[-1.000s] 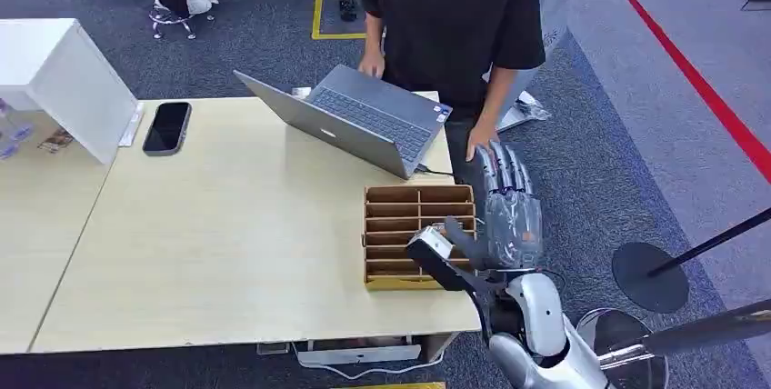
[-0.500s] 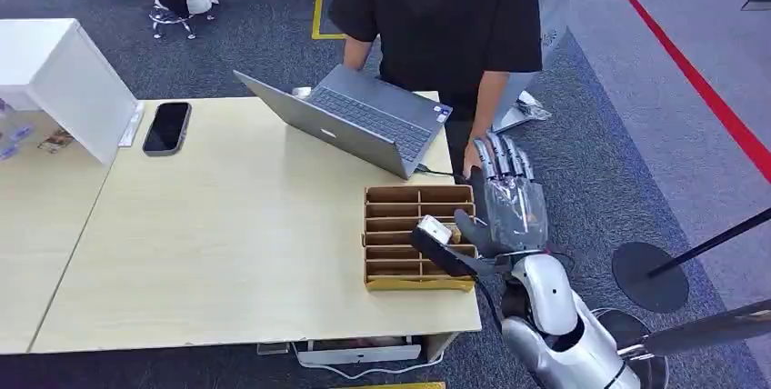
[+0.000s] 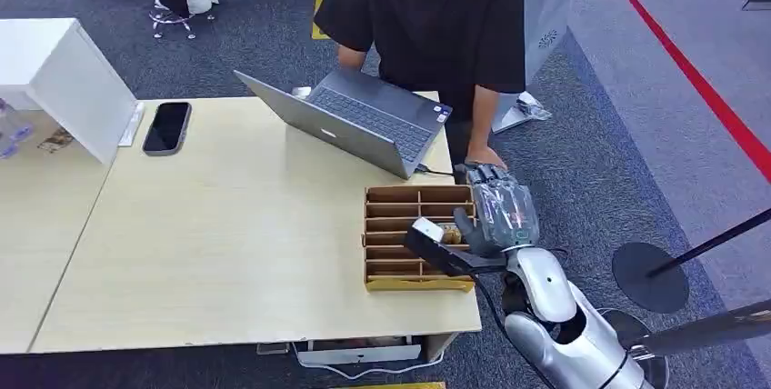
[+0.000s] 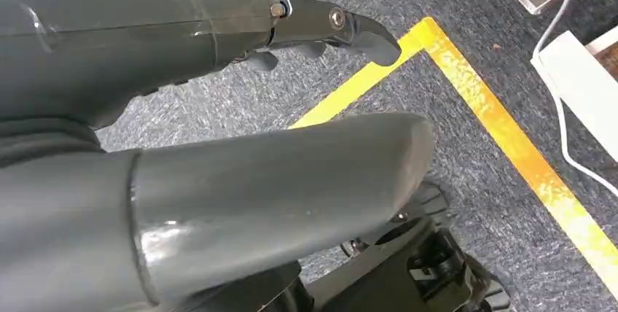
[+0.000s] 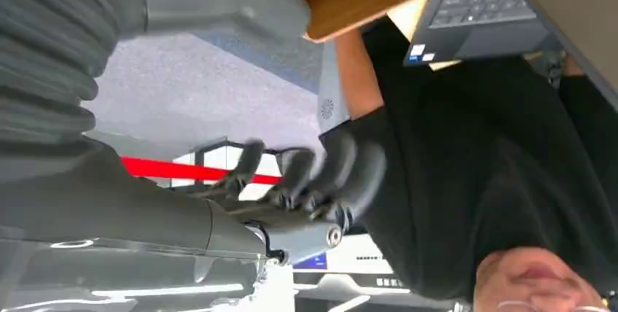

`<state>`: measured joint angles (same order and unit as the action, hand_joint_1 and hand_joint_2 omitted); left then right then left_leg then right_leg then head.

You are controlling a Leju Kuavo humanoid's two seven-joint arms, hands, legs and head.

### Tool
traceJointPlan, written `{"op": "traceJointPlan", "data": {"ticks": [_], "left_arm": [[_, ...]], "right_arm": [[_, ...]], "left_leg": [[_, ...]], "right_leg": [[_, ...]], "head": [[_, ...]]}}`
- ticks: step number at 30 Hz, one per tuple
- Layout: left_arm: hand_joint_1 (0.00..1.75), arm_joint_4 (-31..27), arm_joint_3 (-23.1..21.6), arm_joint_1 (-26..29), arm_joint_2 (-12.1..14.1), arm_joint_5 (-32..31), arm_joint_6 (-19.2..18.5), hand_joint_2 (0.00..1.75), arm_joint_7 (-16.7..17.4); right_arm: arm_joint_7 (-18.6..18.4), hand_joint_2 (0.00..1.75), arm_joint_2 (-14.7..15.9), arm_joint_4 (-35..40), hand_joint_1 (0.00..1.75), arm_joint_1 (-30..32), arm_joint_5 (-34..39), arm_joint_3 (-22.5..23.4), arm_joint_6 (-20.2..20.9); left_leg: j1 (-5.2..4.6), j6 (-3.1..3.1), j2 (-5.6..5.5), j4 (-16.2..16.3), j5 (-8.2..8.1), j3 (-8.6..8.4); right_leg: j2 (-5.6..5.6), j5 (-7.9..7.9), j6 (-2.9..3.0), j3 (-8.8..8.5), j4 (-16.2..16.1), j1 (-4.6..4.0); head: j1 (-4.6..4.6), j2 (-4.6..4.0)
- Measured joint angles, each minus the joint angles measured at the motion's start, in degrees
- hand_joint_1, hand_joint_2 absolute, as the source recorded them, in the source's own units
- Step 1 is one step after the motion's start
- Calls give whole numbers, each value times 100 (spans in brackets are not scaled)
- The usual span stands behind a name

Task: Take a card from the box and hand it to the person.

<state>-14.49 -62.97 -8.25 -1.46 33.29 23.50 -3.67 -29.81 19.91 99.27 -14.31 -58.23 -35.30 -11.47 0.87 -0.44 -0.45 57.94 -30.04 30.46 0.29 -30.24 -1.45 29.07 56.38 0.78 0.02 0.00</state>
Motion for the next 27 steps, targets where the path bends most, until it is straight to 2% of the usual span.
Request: {"op": "traceJointPlan", "data": {"ticks": [2,3,5,13,27], "left_arm": [[0,0,0,-5,0,0,0,0,0],[0,0,0,-7,0,0,0,0,0],[0,0,0,-8,0,0,0,0,0],[0,0,0,-10,0,-2,-20,0,7],[0,0,0,-13,0,-2,-35,0,7]], "right_arm": [[-11,175,15,0,119,-14,37,-26,46],[-15,175,20,0,99,-20,48,-44,65],[-20,175,31,0,96,-25,81,-74,87],[-59,175,46,-30,99,-47,140,-175,227],[-59,175,83,-83,98,-72,140,-350,229]], "left_leg": [[0,0,0,0,0,0],[0,0,0,0,0,0],[0,0,0,0,0,0],[0,0,0,0,0,0],[0,0,0,0,0,0]], "right_leg": [[0,0,0,0,0,0],[0,0,0,0,0,0],[0,0,0,0,0,0],[0,0,0,1,0,0],[1,0,0,0,0,0]], "head": [[0,0],[0,0],[0,0],[2,0],[0,0]]}}
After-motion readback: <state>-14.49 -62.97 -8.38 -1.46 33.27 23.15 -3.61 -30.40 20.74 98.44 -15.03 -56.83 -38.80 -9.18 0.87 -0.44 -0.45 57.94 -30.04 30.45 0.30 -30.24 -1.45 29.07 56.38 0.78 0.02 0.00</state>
